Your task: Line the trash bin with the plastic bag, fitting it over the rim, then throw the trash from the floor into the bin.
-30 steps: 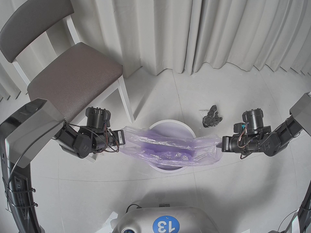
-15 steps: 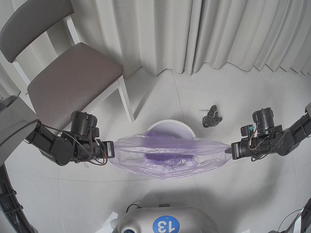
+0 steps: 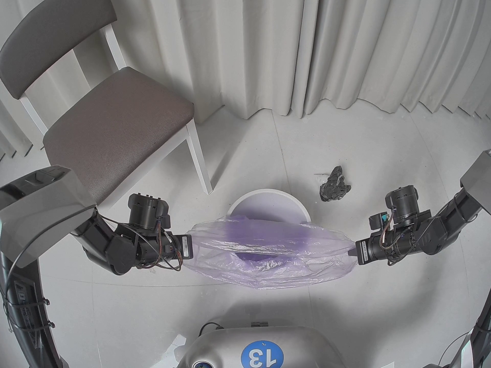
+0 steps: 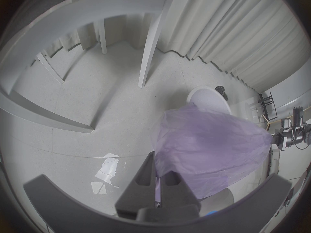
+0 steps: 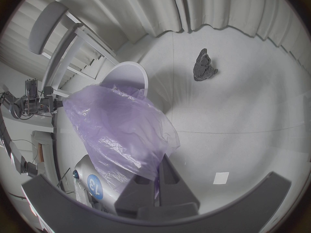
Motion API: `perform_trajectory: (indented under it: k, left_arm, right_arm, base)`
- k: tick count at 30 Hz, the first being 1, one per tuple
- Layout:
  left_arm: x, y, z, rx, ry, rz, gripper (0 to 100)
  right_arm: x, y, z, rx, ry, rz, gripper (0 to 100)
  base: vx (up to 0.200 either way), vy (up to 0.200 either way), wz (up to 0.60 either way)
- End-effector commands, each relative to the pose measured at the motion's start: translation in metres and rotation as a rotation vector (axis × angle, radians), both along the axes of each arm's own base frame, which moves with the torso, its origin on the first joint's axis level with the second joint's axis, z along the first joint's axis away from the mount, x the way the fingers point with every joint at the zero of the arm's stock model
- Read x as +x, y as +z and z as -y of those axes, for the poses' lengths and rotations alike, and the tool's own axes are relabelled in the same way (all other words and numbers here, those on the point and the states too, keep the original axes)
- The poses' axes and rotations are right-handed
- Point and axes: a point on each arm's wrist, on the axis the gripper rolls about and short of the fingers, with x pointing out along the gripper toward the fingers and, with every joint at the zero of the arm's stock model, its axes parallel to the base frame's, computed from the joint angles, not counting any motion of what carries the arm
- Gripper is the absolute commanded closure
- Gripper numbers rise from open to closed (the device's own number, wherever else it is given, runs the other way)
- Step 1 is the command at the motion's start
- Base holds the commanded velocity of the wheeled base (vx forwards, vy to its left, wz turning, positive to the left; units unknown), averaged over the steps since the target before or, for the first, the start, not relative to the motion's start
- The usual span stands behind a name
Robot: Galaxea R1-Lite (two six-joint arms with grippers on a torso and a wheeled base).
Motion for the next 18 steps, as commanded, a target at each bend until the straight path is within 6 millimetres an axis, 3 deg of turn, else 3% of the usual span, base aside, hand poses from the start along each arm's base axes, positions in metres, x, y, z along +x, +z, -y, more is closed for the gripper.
perform_trajectory:
  k: [1, 9, 18]
  left_arm:
    - [0.029, -0.021, 0.004, 0.005, 0.007, 0.006, 100]
    - [0.07, -0.007, -0.003, -0.026, 0.071, 0.097, 100]
    - [0.059, 0.002, -0.039, -0.017, 0.14, 0.088, 100]
  right_arm:
    - [0.019, -0.023, -0.004, 0.042, -0.062, -0.04, 100]
    - [0.054, -0.015, -0.01, 0.228, -0.251, 0.035, 100]
    - [0.039, -0.02, -0.01, 0.169, -0.211, 0.0, 100]
  base:
    - [0.0, 0.0, 0.0]
    - [0.0, 0.0, 0.0]
    - [0.0, 0.0, 0.0]
